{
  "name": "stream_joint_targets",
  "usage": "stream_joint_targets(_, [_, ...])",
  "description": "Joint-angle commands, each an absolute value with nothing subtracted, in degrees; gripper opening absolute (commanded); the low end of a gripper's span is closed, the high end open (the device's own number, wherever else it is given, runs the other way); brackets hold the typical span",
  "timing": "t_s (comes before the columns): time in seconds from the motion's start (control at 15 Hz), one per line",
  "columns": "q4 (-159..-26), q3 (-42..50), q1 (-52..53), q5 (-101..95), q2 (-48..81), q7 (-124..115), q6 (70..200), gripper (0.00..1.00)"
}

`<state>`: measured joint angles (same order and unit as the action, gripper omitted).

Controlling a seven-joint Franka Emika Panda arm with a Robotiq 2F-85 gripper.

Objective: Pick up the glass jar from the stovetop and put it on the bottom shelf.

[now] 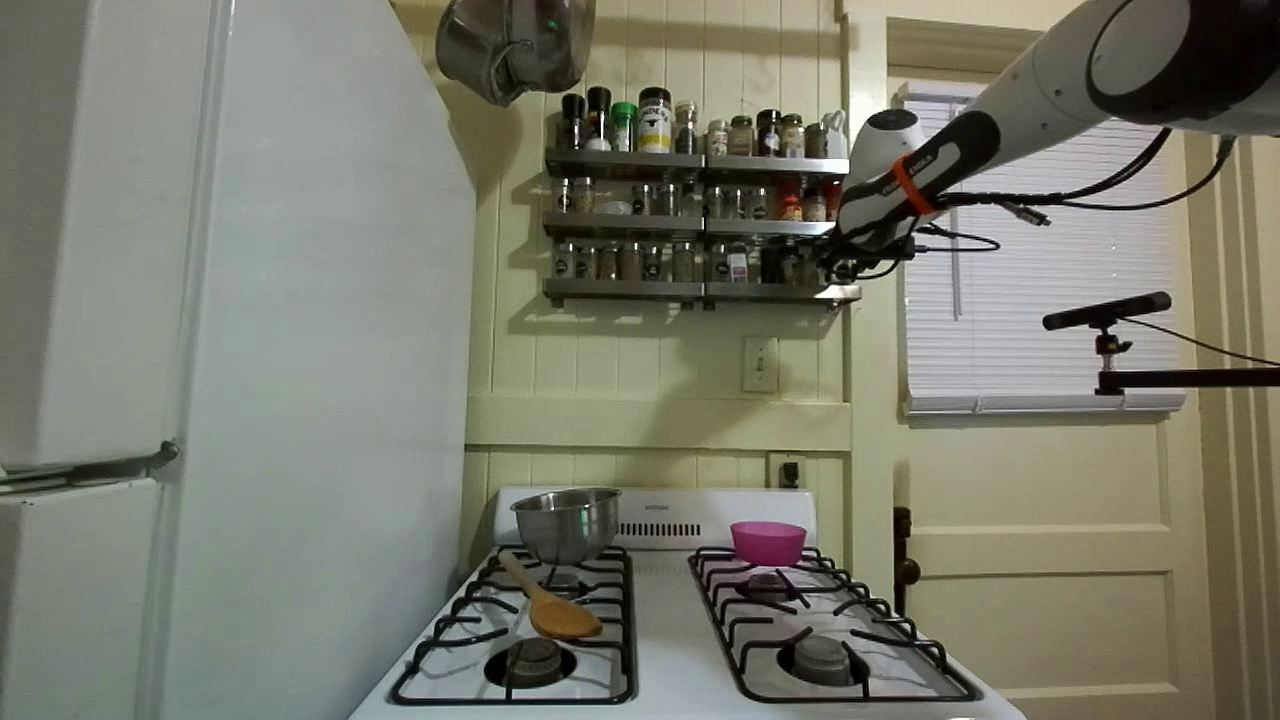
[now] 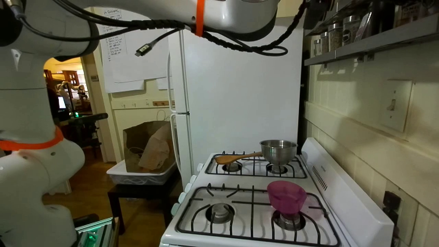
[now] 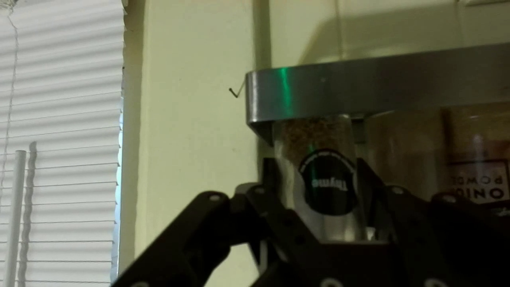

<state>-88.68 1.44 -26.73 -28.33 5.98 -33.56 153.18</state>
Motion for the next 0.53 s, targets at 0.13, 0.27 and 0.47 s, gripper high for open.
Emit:
stream_joint_targets(0.13, [-83.8, 0.1, -26.7, -21.4, 7.3, -28.8, 143.7, 0.23])
stream_joint_targets(0.27, [-82.0, 0.0, -26.8, -20.3, 7.7, -28.2, 140.6, 0.23])
stream_joint_targets(0.47, [-78.5, 3.2, -24.1, -18.0, 8.8, -26.8, 136.5, 0.23])
